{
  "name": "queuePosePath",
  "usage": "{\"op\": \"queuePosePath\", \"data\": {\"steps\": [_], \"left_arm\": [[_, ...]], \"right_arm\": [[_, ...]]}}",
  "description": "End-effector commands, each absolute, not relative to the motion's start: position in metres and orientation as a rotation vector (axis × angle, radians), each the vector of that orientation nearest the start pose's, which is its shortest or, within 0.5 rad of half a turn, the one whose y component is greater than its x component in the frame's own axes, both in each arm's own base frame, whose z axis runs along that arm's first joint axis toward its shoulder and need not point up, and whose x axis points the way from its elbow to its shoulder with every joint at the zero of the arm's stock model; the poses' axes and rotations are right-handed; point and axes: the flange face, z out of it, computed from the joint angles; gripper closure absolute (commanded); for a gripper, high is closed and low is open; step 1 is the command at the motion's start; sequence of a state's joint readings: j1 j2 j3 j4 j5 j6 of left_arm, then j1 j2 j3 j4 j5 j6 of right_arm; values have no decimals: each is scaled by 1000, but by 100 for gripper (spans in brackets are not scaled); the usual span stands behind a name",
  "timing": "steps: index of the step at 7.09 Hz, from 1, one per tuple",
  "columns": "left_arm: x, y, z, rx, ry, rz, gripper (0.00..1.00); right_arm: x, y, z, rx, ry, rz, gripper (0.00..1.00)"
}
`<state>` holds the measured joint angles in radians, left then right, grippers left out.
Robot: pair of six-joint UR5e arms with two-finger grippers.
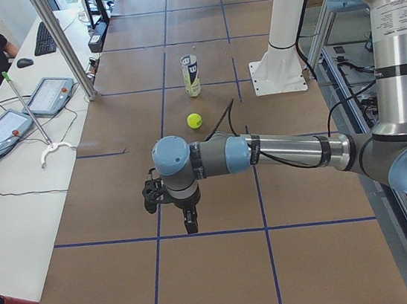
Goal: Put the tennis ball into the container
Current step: 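Move the left arm into view toward the yellow-green tennis ball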
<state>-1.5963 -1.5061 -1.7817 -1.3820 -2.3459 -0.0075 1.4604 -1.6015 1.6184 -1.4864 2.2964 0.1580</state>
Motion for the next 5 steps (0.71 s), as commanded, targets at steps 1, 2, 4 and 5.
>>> {"op": "queuePosePath", "data": {"steps": [1, 2, 4, 5], "left_arm": [[-75, -461, 601, -6, 775, -33, 0], [-72, -469, 593, 28, 775, -20, 0], [-46, -496, 530, 89, 761, 2, 0], [-31, -501, 486, 112, 768, -70, 0]], "right_arm": [[13, -490, 645, -1, -731, 9, 0], [13, -490, 645, -1, -731, 9, 0], [13, -490, 645, -1, -731, 9, 0], [13, -490, 645, -2, -731, 7, 0]]}}
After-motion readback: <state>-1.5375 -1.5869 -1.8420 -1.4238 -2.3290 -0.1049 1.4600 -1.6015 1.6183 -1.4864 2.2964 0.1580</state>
